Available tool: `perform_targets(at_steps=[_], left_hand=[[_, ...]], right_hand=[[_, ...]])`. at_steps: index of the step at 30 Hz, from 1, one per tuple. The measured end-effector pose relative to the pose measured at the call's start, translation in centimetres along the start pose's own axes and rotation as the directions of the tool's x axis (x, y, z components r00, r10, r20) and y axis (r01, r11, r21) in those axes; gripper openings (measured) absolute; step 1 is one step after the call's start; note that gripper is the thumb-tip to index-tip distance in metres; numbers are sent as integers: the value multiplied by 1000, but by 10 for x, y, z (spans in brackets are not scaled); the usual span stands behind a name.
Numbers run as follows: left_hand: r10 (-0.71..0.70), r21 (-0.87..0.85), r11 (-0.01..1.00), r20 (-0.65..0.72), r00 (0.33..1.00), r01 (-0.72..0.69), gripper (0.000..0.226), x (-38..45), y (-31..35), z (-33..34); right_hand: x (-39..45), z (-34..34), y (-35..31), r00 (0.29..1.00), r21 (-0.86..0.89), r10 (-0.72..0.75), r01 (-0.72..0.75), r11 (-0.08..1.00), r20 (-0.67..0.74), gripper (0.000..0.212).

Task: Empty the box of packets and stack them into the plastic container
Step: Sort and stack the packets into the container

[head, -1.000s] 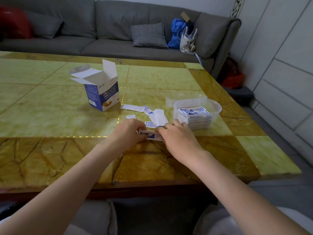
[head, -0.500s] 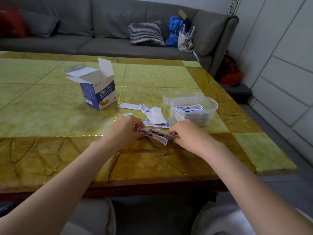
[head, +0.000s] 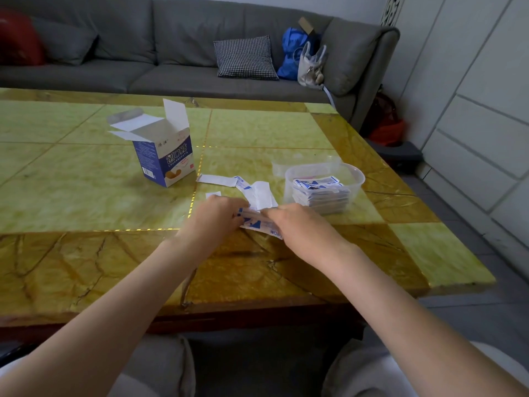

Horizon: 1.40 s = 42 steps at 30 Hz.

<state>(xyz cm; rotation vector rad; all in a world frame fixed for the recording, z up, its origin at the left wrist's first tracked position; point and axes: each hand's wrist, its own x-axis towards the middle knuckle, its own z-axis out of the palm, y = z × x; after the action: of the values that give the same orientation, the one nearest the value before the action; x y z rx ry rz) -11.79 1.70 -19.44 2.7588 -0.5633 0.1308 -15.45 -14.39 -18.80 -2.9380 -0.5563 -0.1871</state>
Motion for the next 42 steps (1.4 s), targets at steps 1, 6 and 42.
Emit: perform_targets(at_steps=[1, 6, 42], left_hand=[[13, 77, 997, 29, 999, -15, 31, 1, 0, 1], [51, 124, 991, 67, 996, -59, 30, 0, -1, 1], [-139, -152, 979, 1, 990, 138, 12, 98, 98, -19]], right_hand=[[0, 1, -1, 1000, -21, 1, -1, 1000, 9, 35], [-1, 2, 1, 998, -25, 49, -49, 999, 28, 19], [46, -61, 112, 834, 269, 544, -506, 820, -90, 15]])
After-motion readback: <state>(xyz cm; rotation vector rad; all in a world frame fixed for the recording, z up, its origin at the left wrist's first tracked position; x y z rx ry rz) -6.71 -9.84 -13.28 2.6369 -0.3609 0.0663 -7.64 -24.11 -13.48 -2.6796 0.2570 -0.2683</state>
